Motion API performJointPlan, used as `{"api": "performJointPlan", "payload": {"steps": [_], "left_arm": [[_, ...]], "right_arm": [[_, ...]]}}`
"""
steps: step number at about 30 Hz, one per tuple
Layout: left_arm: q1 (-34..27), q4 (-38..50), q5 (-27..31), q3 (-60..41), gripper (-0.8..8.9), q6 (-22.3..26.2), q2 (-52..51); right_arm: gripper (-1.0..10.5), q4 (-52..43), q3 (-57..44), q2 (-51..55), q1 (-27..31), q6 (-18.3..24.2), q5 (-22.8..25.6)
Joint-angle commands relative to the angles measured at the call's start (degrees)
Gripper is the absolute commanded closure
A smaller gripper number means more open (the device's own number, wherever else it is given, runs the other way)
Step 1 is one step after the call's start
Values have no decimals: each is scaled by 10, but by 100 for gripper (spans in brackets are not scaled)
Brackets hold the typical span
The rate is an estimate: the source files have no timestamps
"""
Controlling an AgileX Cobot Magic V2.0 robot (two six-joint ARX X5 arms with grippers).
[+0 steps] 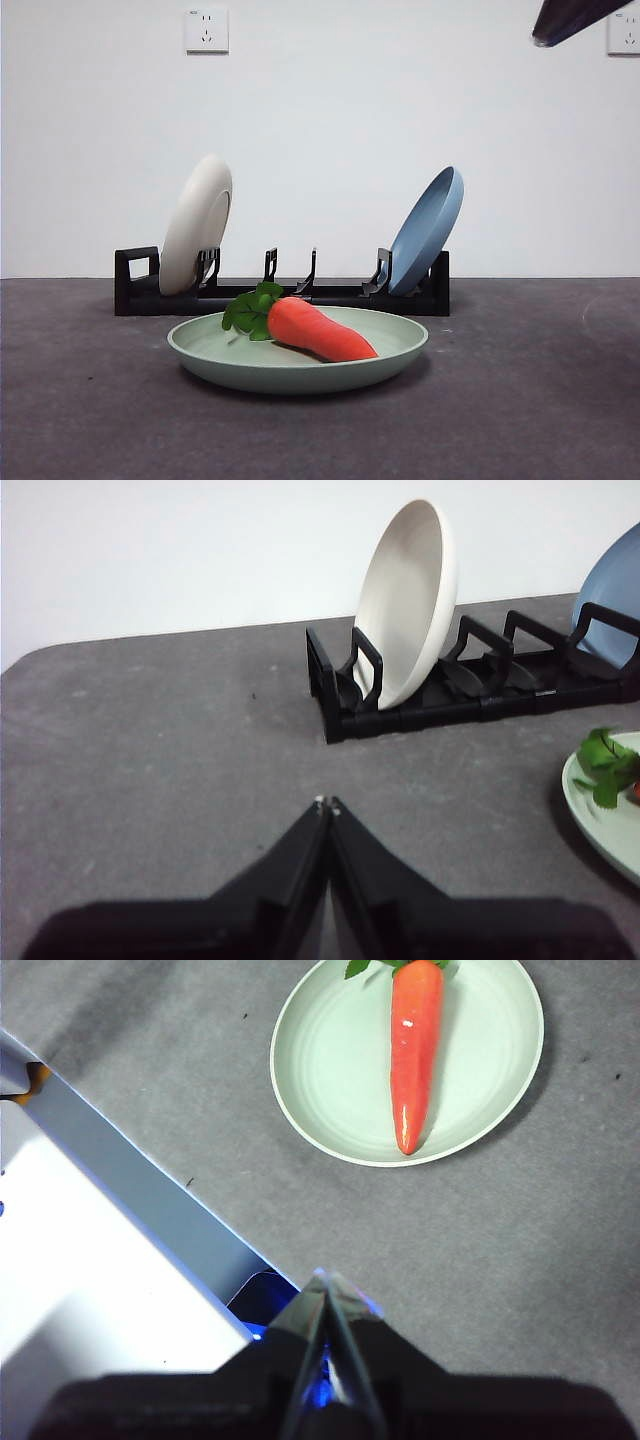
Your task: Take the green plate from the plate rack,put the plate on the table,take the carrot from the table,put the carrot in the plate
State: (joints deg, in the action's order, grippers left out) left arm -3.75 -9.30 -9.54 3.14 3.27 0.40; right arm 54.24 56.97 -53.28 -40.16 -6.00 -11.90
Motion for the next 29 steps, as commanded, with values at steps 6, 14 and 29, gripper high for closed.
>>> {"api": "performJointPlan", "payload": {"steps": [6, 14, 29], "left_arm": [[-2, -12, 2, -23, 817, -16, -3], [-2, -12, 2, -28, 817, -22, -3], [-2, -10, 4, -28, 817, -22, -3]], "right_arm": [[946, -1, -3, 1, -1, 3, 1], [946, -2, -3, 1, -2, 4, 1], [946, -1, -3, 1, -2, 3, 1]]}}
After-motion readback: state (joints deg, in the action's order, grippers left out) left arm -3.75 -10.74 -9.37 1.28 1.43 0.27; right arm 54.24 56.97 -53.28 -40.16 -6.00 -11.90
